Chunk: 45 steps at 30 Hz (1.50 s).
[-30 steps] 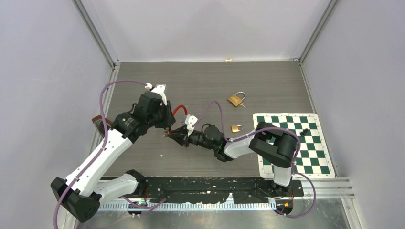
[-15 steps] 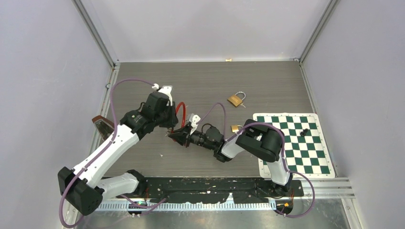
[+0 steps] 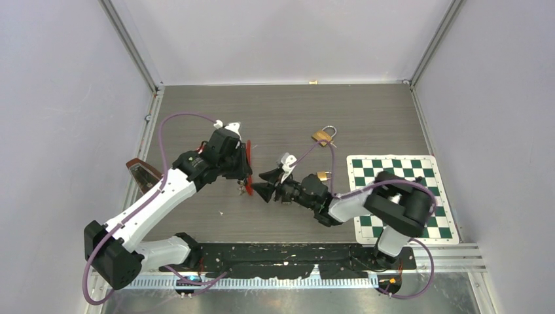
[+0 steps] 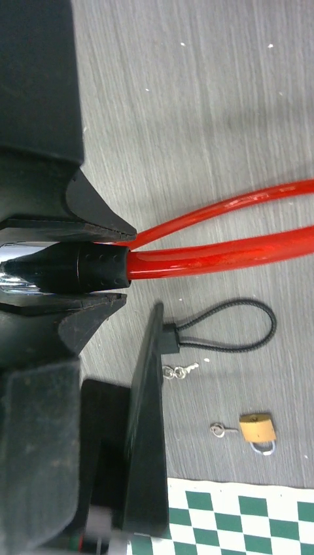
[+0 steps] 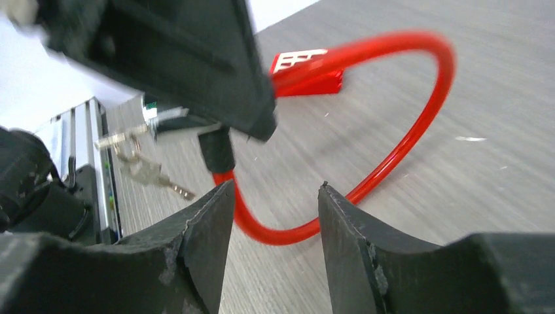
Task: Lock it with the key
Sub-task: Lock the lock.
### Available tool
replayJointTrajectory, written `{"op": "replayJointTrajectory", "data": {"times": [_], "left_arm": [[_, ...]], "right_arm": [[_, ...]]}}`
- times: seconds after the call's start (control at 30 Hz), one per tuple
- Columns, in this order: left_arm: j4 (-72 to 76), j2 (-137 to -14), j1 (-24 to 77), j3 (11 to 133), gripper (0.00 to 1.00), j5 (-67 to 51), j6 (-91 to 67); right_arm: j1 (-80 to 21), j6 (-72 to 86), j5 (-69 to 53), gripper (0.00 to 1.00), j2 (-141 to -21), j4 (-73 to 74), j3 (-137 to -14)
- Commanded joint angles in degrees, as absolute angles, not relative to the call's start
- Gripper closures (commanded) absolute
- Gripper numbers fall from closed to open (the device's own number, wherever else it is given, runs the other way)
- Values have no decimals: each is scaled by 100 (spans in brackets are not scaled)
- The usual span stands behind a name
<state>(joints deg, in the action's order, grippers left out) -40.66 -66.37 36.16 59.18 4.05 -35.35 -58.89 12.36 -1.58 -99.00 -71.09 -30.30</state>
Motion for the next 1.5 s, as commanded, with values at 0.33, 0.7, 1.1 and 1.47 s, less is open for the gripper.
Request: {"op": "replayJointTrajectory", "data": {"times": [0.33,0.7,1.1,1.47], "left_arm": [[-4211,-6789,3605,5813,100,894,-4510],[-4501,-7019,3611,5909,100,1148,-6114],[-6224,-7536,3605,6693,100,1797,-7824],[-6621,-7897,3605,6907,100,1667,-8620]], "right_arm": [[-5735,3074,788,53,-7554,-879,-4900],[-5541,3640,723,47,-7015,874,-5722],[-5537,4033,-830,49,-7311,1049,-6333],[-5539,4291,-986,48,-8152,1382,-6749]]}}
